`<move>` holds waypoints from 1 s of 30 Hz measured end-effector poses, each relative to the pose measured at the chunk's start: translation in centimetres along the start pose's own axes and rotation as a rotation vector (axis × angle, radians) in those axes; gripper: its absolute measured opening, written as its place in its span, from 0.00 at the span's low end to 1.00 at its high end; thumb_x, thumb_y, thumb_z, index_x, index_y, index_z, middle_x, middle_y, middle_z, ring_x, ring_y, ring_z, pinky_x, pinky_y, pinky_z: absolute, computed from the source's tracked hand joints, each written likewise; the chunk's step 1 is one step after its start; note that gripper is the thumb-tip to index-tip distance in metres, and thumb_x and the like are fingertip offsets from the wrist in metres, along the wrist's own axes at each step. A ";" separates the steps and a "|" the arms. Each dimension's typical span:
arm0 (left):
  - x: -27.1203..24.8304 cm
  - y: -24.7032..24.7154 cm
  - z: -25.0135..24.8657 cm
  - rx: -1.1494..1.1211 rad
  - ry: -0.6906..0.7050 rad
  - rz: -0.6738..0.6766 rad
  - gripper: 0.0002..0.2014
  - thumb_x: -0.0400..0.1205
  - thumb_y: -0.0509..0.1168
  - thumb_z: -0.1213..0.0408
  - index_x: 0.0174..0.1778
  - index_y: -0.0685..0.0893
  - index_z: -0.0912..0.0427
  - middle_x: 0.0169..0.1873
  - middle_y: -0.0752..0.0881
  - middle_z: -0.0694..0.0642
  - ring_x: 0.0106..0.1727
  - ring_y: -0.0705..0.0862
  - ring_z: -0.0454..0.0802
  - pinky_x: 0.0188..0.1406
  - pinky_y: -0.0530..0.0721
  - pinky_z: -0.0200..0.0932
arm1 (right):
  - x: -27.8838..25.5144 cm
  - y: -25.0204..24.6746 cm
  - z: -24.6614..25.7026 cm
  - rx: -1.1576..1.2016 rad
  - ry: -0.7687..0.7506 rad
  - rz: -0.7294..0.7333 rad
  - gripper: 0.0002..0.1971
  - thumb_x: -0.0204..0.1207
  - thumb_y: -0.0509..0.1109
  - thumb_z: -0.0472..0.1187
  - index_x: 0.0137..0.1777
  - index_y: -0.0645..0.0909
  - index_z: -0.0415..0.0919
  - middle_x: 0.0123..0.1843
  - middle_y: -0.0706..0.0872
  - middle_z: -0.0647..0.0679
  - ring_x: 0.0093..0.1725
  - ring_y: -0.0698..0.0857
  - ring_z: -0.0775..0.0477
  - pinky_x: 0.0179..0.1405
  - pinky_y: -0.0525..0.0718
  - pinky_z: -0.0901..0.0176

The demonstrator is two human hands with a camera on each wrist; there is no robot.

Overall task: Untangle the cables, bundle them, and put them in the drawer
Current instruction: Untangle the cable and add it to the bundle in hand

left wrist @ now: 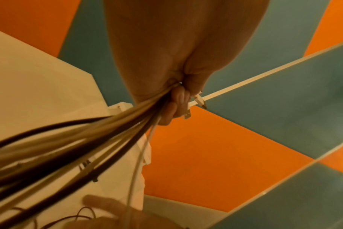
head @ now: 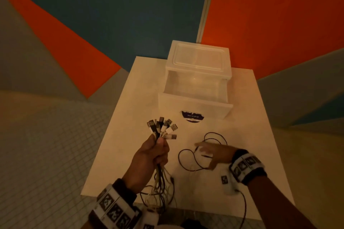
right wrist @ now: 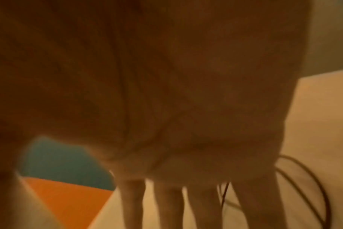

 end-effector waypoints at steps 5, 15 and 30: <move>1.0 -0.9 1.3 -0.007 -0.031 -0.069 0.06 0.85 0.57 0.65 0.46 0.75 0.63 0.30 0.67 0.52 0.31 0.54 0.50 0.26 0.63 0.39 | 2.7 -6.1 -2.9 -0.360 0.286 -0.569 0.36 0.80 0.63 0.48 0.83 0.49 0.48 0.83 0.57 0.42 0.81 0.60 0.39 0.79 0.63 0.41; 3.6 -0.9 2.6 -0.017 -0.080 -0.174 0.06 0.87 0.53 0.68 0.51 0.75 0.63 0.31 0.66 0.53 0.27 0.62 0.45 0.29 0.62 0.42 | -4.7 -6.3 4.0 0.494 -0.162 -0.805 0.14 0.84 0.58 0.38 0.39 0.81 0.42 0.31 0.79 0.49 0.33 0.76 0.50 0.31 0.74 0.61; 3.4 1.9 3.4 0.062 -0.086 -0.068 0.18 0.83 0.57 0.51 0.51 0.85 0.61 0.34 0.80 0.55 0.35 0.79 0.48 0.39 0.79 0.44 | -13.4 2.3 15.0 -0.209 -0.509 -0.940 0.12 0.85 0.50 0.52 0.63 0.72 0.60 0.27 0.76 0.58 0.25 0.78 0.50 0.24 0.70 0.64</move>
Point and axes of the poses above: each hand's wrist, its own x-axis towards the middle knuckle, its own y-axis out of the palm, z = x × y, the point moved 10 cm from there along x, towards the middle knuckle
